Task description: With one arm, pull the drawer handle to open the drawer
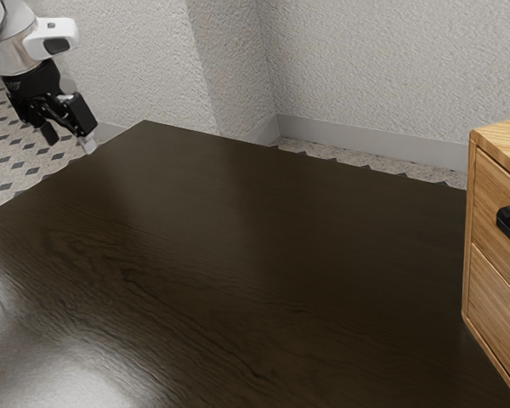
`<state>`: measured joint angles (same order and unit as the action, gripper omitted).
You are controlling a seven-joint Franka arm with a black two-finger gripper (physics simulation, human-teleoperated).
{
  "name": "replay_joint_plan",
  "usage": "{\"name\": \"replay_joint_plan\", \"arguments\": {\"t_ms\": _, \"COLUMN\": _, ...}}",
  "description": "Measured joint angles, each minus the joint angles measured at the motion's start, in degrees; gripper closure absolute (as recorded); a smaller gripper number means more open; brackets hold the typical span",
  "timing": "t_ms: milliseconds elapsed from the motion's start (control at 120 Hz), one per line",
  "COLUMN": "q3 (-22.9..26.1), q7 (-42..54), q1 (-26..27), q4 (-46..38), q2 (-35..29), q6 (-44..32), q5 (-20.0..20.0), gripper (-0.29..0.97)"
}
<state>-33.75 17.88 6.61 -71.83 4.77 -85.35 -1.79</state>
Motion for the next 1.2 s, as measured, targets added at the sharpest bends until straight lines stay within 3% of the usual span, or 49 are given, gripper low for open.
{"name": "replay_joint_plan", "arguments": {"t_ms": 200, "q3": 0.0, "q7": 2.1, "q1": 0.3, "q4": 0.1, "q2": -0.3, "q6": 0.1, "q5": -0.1, "gripper": 0.02}}
{"name": "replay_joint_plan", "arguments": {"t_ms": 325, "q3": 2.1, "q7": 2.9, "q1": 2.4, "q4": 4.1, "q2": -8.6, "q6": 0.1, "q5": -0.7, "gripper": 0.02}}
{"name": "replay_joint_plan", "arguments": {"t_ms": 492, "q3": 3.4, "q7": 3.6, "q1": -1.4, "q4": 4.5, "q2": -3.7, "q6": -0.3, "q5": -4.6, "gripper": 0.02}}
{"name": "replay_joint_plan", "arguments": {"t_ms": 725, "q3": 3.5, "q7": 4.5, "q1": 2.0, "q4": 2.8, "q2": -3.6, "q6": 2.4, "q5": -5.8, "gripper": 0.02}}
{"name": "replay_joint_plan", "arguments": {"t_ms": 792, "q3": 3.5, "q7": 4.7, "q1": 4.2, "q4": -0.1, "q2": -5.9, "q6": 2.6, "q5": -6.4, "gripper": 0.02}}
{"name": "replay_joint_plan", "arguments": {"t_ms": 850, "q3": 3.4, "q7": 4.8, "q1": 8.3, "q4": -12.6, "q2": -13.3, "q6": 1.6, "q5": -5.5, "gripper": 0.03}}
{"name": "replay_joint_plan", "arguments": {"t_ms": 900, "q3": 3.7, "q7": 4.8, "q1": 10.6, "q4": -21.7, "q2": -18.7, "q6": 1.0, "q5": 0.6, "gripper": 0.02}}
{"name": "replay_joint_plan", "arguments": {"t_ms": 967, "q3": 3.9, "q7": 4.6, "q1": 13.1, "q4": -26.2, "q2": -21.3, "q6": 0.4, "q5": 6.3, "gripper": 0.02}}
{"name": "replay_joint_plan", "arguments": {"t_ms": 1108, "q3": 5.0, "q7": -0.1, "q1": 14.3, "q4": -29.0, "q2": -26.4, "q6": 2.3, "q5": 5.7, "gripper": 0.02}}
{"name": "replay_joint_plan", "arguments": {"t_ms": 1200, "q3": 7.7, "q7": -8.1, "q1": 20.4, "q4": -29.8, "q2": -30.4, "q6": 6.0, "q5": 4.7, "gripper": 0.02}}
